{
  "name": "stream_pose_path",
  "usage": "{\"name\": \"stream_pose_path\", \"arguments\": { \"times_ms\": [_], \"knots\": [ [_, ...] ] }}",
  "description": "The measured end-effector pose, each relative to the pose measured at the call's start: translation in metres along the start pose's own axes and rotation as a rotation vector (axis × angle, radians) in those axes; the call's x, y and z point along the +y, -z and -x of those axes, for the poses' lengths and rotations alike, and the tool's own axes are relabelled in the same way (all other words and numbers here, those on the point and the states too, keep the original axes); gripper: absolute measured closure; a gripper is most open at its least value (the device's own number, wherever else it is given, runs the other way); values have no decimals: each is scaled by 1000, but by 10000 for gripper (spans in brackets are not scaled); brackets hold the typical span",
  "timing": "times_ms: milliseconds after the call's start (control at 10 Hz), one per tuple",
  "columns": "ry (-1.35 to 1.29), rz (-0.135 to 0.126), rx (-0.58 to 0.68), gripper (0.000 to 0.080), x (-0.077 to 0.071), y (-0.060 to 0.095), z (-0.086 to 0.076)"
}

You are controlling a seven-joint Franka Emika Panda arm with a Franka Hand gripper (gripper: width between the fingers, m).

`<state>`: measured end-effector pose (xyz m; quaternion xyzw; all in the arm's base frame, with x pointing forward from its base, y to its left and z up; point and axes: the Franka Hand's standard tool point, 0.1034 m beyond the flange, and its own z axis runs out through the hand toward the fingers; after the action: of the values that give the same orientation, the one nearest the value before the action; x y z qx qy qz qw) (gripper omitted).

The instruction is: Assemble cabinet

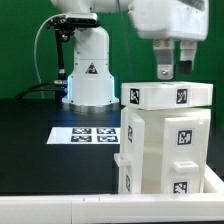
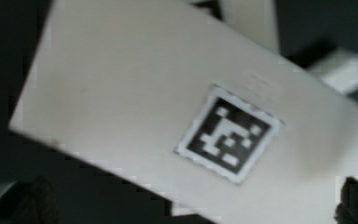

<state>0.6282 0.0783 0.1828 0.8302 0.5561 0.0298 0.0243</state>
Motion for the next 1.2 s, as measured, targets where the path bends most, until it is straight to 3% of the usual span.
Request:
{"name": "stream_pose_path", "arguments": {
  "times_ms": [400, 500, 700, 900, 1200],
  "knots": [
    [191, 4, -9, 3, 3, -1, 5],
    [439, 24, -38, 3, 5, -3, 8],
    [706, 25, -85, 3, 5, -6, 11],
    [908, 10, -124, 3, 3, -14, 12],
    [902, -16, -134, 3, -1, -27, 16]
  ]
}}
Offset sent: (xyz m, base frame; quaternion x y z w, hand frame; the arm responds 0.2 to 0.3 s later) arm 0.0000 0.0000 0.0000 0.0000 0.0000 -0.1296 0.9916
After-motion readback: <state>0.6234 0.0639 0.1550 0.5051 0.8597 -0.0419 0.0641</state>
